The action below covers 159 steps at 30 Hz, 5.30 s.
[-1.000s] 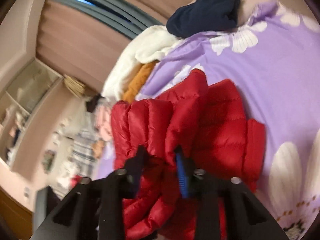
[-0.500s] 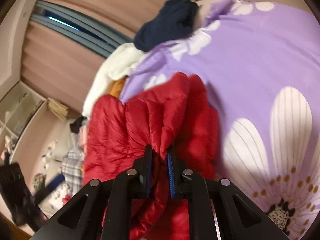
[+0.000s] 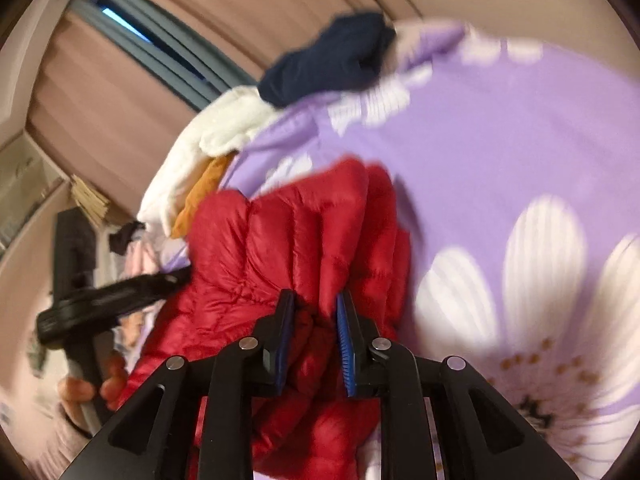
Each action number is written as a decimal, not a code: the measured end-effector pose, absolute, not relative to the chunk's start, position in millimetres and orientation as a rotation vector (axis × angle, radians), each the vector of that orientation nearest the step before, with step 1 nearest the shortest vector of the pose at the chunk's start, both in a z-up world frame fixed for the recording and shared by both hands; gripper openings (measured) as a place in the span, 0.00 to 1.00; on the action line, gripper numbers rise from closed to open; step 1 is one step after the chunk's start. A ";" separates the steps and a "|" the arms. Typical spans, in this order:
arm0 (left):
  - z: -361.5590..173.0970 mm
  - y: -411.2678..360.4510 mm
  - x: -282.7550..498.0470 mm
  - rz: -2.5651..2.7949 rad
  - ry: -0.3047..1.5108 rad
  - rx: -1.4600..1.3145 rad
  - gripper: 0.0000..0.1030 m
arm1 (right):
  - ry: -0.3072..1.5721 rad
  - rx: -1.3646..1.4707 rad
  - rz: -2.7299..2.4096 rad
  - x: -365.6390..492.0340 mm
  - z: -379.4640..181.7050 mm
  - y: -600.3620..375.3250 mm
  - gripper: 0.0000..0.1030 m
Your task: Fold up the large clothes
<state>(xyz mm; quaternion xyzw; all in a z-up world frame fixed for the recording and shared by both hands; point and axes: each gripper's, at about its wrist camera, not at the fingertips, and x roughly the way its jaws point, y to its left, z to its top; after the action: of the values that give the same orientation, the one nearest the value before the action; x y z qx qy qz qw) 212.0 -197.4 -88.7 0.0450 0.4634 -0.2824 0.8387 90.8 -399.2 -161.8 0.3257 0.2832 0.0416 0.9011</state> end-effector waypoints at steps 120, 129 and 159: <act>-165.6 -45.5 219.3 -0.739 1.263 -0.692 0.97 | 0.776 1.117 0.287 152.9 -225.9 -396.6 0.99; -164.5 -68.6 221.9 -0.747 1.273 -0.637 0.99 | 0.777 1.111 0.310 154.9 -228.8 -391.0 0.99; -89.0 -68.4 138.5 -0.597 0.956 -0.127 0.69 | 0.557 0.800 0.413 110.9 -174.5 -325.1 0.39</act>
<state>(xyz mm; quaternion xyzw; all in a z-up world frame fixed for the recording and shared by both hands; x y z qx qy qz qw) 138.5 -68.4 -89.0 -0.0602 0.4526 -0.2827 0.8435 110.9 -325.1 -174.5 0.3814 0.2659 0.1972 0.8631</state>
